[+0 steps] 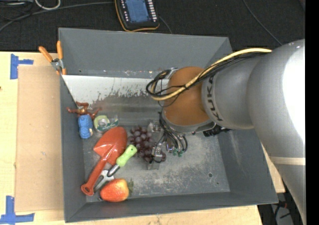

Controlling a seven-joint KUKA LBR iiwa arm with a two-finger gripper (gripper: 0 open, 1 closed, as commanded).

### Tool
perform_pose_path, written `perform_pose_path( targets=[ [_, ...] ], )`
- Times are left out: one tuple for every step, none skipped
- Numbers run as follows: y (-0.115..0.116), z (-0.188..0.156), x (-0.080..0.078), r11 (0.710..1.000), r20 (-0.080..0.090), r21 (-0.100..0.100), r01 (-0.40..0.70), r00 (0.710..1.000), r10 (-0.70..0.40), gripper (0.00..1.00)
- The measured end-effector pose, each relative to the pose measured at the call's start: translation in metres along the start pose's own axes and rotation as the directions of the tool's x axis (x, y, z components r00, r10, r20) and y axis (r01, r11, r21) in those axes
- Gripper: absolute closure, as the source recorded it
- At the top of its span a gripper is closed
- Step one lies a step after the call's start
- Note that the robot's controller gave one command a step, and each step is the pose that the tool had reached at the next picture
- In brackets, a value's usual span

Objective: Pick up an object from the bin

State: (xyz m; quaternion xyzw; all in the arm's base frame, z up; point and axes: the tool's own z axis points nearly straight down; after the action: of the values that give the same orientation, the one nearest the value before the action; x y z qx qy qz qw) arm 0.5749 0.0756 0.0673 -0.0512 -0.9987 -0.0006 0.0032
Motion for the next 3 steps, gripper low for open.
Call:
perform_pose_path(
  targets=[
    [0.001,-0.073,0.006,0.982,0.013,-0.003,-0.19,0.982,0.19,0.0],
    [-0.001,-0.007,0.007,1.0,-0.013,0.004,-0.029,0.999,0.029,0.0],
    [0.014,-0.003,0.015,0.877,0.009,-0.006,-0.48,0.877,0.48,0.0]
  ],
)
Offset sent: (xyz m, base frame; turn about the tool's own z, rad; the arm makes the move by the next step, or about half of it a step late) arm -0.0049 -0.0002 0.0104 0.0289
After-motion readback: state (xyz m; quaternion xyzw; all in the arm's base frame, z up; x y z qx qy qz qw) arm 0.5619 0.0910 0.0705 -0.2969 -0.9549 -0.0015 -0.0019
